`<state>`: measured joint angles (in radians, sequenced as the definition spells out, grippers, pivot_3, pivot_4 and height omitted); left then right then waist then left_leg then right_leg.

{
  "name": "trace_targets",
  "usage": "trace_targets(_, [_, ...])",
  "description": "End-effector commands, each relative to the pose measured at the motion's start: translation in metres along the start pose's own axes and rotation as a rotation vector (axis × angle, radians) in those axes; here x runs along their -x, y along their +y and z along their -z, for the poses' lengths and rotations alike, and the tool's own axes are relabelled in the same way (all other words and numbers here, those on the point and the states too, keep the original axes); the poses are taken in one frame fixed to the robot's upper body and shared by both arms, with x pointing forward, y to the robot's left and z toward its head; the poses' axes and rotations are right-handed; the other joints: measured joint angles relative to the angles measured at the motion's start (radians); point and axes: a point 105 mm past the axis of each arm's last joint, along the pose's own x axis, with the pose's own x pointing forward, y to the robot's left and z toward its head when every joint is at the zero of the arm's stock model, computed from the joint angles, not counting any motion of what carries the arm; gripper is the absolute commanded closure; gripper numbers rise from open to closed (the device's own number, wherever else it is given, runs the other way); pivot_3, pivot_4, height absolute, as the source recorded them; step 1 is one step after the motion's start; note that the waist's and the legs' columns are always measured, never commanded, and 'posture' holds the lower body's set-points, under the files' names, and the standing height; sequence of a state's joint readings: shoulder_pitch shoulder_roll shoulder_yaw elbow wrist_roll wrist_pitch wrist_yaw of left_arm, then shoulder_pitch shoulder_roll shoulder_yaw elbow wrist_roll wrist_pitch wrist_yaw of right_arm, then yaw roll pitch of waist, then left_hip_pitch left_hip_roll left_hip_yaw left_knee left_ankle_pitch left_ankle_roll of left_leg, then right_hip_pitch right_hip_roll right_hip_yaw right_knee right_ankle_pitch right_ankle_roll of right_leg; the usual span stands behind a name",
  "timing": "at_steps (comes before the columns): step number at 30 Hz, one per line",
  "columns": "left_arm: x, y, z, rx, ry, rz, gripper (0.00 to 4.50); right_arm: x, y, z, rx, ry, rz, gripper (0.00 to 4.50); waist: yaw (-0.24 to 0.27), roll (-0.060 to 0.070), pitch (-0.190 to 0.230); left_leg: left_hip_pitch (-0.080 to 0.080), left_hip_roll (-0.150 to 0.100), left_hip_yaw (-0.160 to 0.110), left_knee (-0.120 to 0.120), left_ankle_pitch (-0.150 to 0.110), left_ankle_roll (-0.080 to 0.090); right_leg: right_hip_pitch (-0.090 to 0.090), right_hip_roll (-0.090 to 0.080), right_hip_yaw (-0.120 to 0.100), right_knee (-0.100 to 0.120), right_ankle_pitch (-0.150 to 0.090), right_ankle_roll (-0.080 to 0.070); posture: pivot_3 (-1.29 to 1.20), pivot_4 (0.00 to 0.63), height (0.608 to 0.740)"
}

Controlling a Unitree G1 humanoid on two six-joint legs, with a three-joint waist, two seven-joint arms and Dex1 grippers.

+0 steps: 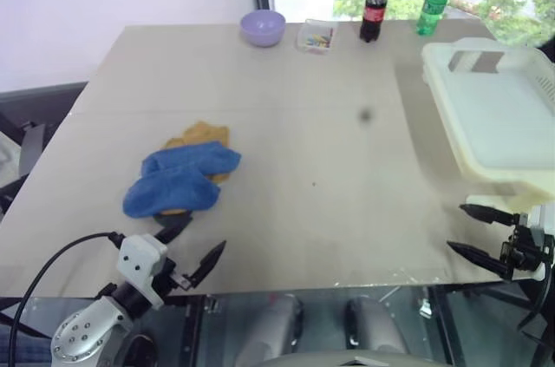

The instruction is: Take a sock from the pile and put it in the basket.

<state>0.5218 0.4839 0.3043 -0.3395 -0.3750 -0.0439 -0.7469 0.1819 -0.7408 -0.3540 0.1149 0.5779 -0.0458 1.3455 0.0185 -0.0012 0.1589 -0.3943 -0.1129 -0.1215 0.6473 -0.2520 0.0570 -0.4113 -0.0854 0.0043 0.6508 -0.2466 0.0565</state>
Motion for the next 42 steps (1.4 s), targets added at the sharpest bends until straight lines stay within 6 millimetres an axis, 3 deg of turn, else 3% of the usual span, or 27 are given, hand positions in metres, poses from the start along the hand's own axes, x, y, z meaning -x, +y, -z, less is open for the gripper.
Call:
trace_targets(1, [0.002, 0.000, -0.005, -0.018, -0.015, 0.006, 0.00, 0.005, -0.001, -0.011, 0.035, -0.014, -0.005, 0.07, 0.000, 0.000, 0.000, 0.000, 0.000, 0.000, 0.000, 0.000, 0.000, 0.000, 0.000, 0.000, 0.000, 0.000, 0.000, 0.00, 0.150, 0.740])
trace_targets(25, [-0.009, 0.003, -0.004, -0.010, 0.000, -0.047, 0.00, 0.003, 0.007, -0.009, 0.012, -0.028, -0.055, 0.07, 0.000, 0.000, 0.000, 0.000, 0.000, 0.000, 0.001, 0.000, 0.000, 0.000, 0.000, 0.000, 0.001, 0.000, 0.000, 0.00, 0.150, 0.740])
trace_targets(35, [-0.042, 0.008, -0.030, -0.060, -0.023, -0.124, 0.00, -0.022, 0.040, -0.052, 0.115, -0.149, -0.254, 0.07, 0.002, 0.000, 0.000, 0.000, 0.000, 0.000, 0.003, 0.000, 0.000, 0.000, 0.000, 0.000, 0.004, 0.000, 0.000, 0.00, 0.150, 0.740])
trace_targets(42, [-0.057, 0.011, -0.024, -0.081, 0.056, -0.178, 0.00, -0.040, 0.049, -0.076, 0.202, -0.221, -0.316, 0.07, 0.003, 0.000, 0.000, 0.000, 0.000, 0.000, 0.004, 0.000, 0.000, 0.000, 0.000, 0.000, 0.005, 0.000, 0.000, 0.00, 0.150, 0.740])
